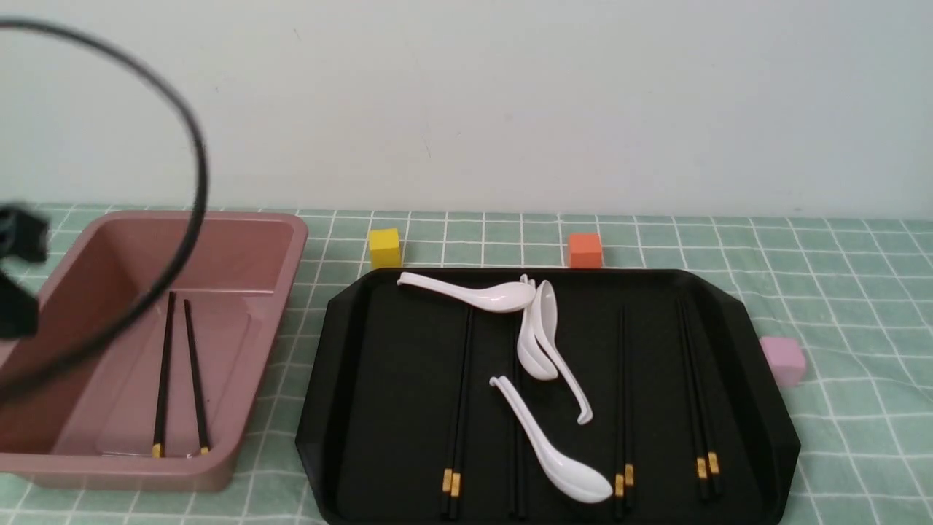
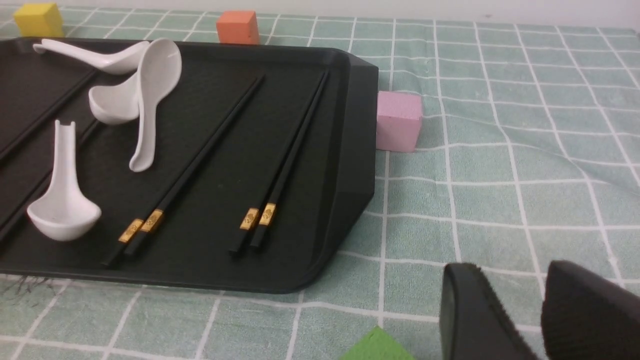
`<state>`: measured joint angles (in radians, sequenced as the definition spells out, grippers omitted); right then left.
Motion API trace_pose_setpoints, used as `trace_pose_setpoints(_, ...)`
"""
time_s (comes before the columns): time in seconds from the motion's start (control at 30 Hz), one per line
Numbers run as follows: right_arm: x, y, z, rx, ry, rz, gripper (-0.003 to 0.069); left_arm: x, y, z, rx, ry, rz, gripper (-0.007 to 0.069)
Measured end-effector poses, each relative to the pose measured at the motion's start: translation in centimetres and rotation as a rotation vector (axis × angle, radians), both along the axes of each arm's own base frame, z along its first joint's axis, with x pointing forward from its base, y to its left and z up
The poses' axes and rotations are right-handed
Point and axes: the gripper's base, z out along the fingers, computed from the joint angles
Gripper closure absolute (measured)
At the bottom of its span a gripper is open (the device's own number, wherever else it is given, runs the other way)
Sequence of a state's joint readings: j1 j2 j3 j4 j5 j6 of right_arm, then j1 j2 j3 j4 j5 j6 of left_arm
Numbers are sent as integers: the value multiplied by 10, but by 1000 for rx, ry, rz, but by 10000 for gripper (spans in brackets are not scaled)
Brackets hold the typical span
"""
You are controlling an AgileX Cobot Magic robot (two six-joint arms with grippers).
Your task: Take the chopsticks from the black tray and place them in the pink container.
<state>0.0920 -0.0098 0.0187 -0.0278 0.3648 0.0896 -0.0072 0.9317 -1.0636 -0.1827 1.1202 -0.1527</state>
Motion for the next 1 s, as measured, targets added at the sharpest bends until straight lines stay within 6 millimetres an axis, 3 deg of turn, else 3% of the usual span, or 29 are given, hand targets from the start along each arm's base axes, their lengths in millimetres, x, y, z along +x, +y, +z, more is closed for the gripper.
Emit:
trace_pose_setpoints(0.13,0,0,0,0,0,0,419,-45,-4,-26,-75,-215,-2,637)
trace_pose_setpoints(0.3,0,0,0,0,0,0,419,-80,-3,-62,-115,-465,40,637)
trace_pose_setpoints(0.47,0,0,0,0,0,0,419,-106,0,-86,-112,-634,61,637)
trace_pose_setpoints(0.67,0,0,0,0,0,0,419,-115,1,-111,-110,-648,64,637)
trace_pose_setpoints(1.0,0,0,0,0,0,0,419,-109,3,-132,-64,-618,72,637)
